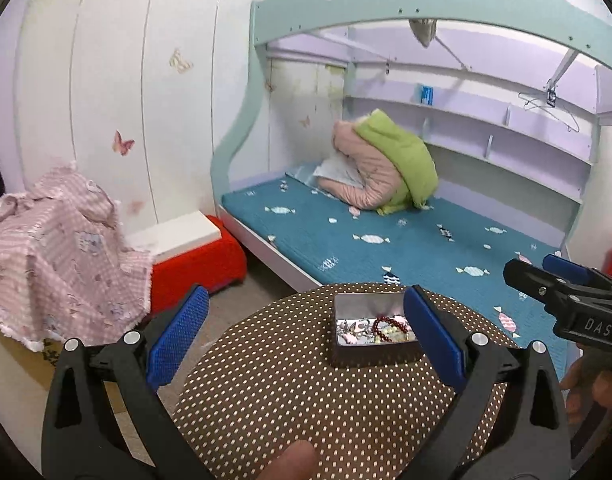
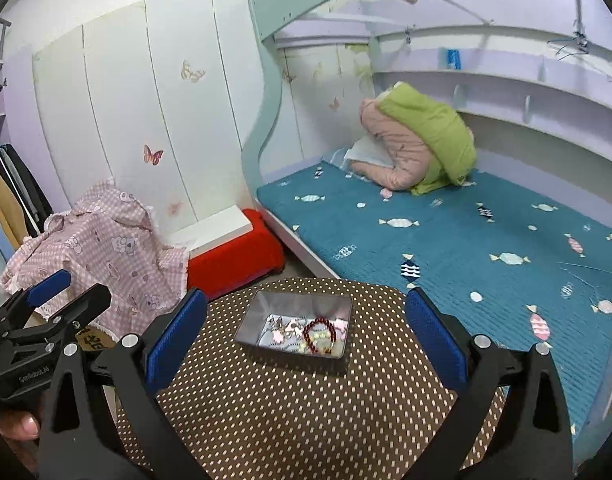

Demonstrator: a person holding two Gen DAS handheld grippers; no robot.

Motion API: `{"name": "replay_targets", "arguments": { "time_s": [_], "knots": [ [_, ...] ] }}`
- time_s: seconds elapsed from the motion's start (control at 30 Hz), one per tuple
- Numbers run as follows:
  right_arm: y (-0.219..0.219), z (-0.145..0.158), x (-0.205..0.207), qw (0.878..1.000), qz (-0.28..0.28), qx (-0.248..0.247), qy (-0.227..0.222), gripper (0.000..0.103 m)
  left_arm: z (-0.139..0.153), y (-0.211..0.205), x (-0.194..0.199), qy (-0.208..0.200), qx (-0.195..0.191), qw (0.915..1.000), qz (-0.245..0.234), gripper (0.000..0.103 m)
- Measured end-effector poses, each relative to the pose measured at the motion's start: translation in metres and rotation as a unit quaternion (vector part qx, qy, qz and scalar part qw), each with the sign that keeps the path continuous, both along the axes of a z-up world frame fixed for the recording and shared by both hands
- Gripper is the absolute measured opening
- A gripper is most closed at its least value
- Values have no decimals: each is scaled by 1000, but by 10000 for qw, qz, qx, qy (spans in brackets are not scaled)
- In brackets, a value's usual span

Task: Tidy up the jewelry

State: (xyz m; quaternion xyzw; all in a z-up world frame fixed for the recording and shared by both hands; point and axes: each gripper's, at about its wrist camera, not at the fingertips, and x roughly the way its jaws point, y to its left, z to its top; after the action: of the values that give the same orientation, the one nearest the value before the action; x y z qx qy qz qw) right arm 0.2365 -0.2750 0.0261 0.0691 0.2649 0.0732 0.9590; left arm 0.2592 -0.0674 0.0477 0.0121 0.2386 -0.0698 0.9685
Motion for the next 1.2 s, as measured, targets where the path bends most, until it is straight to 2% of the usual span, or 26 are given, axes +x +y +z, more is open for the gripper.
{"name": "replay_targets", "arguments": {
  "time_s": [0.27,0.67,0.93,1.2],
  "knots": [
    [15,-9,-85,9987,-373,-293,-211,95,7,12,-88,-450,-81,9989,125,98],
    [37,-26,-181,9940,-730,-601,-551,95,6,12,-201,-970,-57,9951,169,98],
    [48,-27,-234,9893,-899,-762,-860,95,5,15,-252,-1140,-49,9932,245,98],
    [52,-30,-249,9868,-1008,-759,-1016,95,6,18,-275,-1231,-111,9921,221,98]
  ]
}}
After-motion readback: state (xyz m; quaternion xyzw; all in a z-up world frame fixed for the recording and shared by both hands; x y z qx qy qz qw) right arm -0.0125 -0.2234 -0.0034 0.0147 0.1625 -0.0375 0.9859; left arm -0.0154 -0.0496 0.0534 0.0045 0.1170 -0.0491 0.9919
